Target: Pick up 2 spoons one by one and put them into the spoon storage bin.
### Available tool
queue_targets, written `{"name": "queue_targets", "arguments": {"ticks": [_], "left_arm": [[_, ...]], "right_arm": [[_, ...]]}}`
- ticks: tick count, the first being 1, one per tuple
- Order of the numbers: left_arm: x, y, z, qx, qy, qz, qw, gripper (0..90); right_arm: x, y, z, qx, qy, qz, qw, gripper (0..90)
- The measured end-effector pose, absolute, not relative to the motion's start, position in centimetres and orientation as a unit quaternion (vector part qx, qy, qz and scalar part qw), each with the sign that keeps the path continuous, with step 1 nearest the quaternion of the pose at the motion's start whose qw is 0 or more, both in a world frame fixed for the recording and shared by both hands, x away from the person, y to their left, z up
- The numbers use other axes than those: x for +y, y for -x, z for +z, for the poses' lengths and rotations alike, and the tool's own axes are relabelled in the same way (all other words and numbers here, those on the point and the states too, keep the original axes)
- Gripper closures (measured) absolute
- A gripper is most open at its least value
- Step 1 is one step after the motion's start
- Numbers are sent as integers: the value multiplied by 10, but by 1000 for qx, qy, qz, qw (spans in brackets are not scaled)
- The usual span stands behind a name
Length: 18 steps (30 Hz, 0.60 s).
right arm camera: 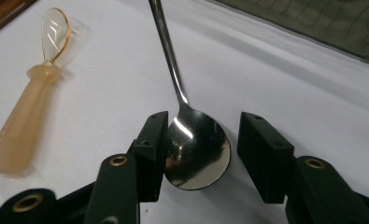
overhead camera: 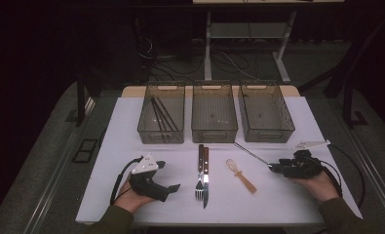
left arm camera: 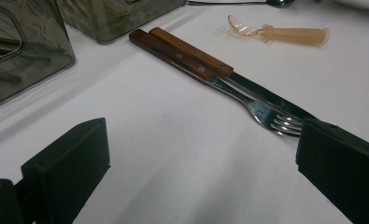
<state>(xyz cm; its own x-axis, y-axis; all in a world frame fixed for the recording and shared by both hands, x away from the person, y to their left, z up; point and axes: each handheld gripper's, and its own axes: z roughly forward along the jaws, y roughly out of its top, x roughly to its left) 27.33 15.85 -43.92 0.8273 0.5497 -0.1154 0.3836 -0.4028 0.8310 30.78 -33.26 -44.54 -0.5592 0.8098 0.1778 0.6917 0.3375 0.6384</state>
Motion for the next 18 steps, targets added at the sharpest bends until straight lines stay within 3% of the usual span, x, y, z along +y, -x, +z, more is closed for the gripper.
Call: {"name": "queue_targets", "arguments": {"ticks": [18], "left_arm": [[158,-273,-440,283,-833,88,467,16]], "right_arm": [[-325,-302,-447,835,-430,324,116,602]]}}
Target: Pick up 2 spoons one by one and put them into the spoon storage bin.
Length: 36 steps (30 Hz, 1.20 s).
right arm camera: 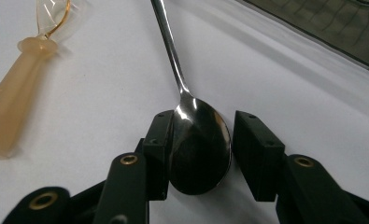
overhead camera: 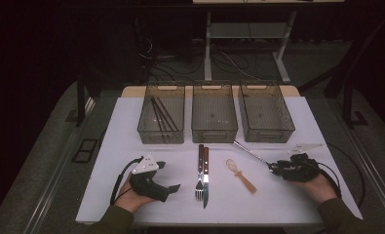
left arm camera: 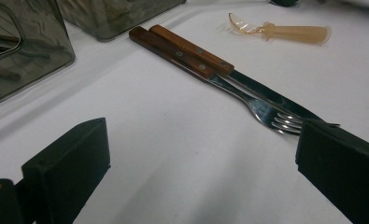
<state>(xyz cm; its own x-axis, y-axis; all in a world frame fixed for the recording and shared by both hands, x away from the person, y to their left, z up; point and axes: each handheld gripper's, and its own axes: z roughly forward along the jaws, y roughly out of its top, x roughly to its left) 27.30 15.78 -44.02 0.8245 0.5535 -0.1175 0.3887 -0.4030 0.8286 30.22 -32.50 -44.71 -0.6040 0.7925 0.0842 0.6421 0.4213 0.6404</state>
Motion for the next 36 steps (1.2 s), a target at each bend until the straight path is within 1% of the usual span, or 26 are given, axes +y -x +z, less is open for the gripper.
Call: {"name": "queue_targets", "arguments": {"ticks": [5,13,19,20,23,36], "left_arm": [[158,-273,-440,283,-833,88,467,16],[158,-273,-440,284,-832,89,468,16],[159,-273,-440,283,-833,89,468,16],[159,-273,-440,283,-833,89,468,16],[159,-273,-439,283,-833,89,468,16],[160,-273,-439,284,-831,90,470,16]], "right_arm": [[-326,-302,-448,835,-426,328,117,662],[-331,-301,-444,828,-429,344,113,810],[-332,-298,-441,827,-419,359,106,869],[-332,-297,-440,827,-416,365,102,875],[-330,-296,-439,832,-410,359,109,876],[-330,-296,-436,833,-403,362,113,879]]}}
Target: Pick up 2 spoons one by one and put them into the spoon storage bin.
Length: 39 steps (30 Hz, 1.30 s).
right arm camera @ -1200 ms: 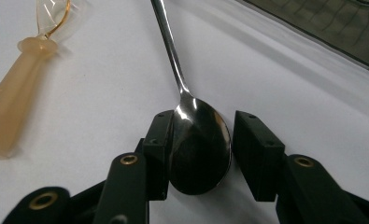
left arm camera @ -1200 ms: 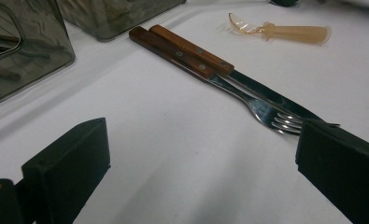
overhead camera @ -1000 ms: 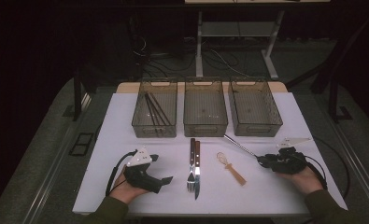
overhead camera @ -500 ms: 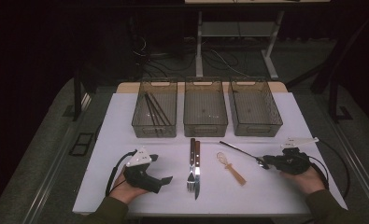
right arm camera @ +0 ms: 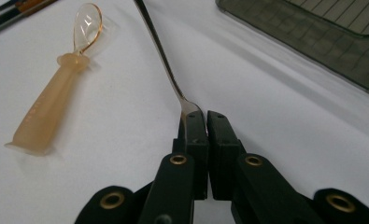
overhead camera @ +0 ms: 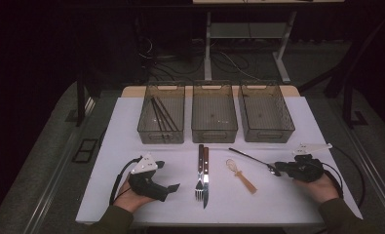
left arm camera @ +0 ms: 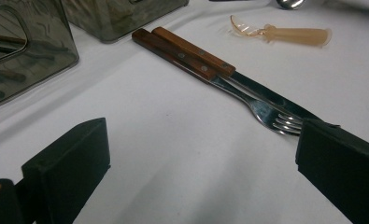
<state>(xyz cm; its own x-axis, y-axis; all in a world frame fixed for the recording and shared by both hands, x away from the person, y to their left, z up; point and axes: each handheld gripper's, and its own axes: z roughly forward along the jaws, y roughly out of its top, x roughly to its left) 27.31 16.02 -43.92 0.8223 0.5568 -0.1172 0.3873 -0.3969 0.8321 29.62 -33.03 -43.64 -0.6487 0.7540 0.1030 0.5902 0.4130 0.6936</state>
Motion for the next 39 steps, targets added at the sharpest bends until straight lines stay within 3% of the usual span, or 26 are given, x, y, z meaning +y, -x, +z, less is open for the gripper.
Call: {"name": "queue_targets", "arguments": {"ticks": [12,39], "left_arm": [[162,-274,-440,287,-831,91,468,16],[159,-273,-441,282,-836,89,462,20]], "right_arm": [[-335,-294,-423,809,-420,384,147,879],[-306,-316,-391,774,-435,428,168,879]]}}
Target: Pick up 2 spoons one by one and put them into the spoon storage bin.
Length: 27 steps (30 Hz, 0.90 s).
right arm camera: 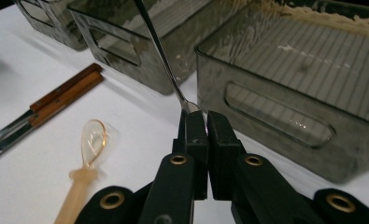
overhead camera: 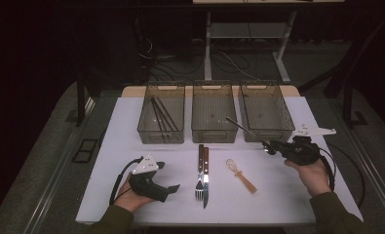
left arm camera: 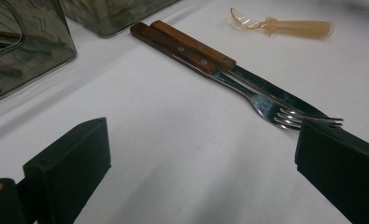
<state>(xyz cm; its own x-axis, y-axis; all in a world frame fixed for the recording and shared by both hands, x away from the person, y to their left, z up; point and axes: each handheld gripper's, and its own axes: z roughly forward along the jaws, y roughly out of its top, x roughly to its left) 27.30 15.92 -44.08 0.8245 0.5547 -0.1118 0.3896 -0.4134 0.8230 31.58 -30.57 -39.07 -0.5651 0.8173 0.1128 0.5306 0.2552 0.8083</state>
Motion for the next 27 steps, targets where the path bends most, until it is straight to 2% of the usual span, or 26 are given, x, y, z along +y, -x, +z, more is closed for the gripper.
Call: {"name": "queue_targets", "arguments": {"ticks": [27], "left_arm": [[159,-273,-441,288,-834,86,463,0]], "right_arm": [[-246,-354,-373,765,-425,446,186,879]]}}
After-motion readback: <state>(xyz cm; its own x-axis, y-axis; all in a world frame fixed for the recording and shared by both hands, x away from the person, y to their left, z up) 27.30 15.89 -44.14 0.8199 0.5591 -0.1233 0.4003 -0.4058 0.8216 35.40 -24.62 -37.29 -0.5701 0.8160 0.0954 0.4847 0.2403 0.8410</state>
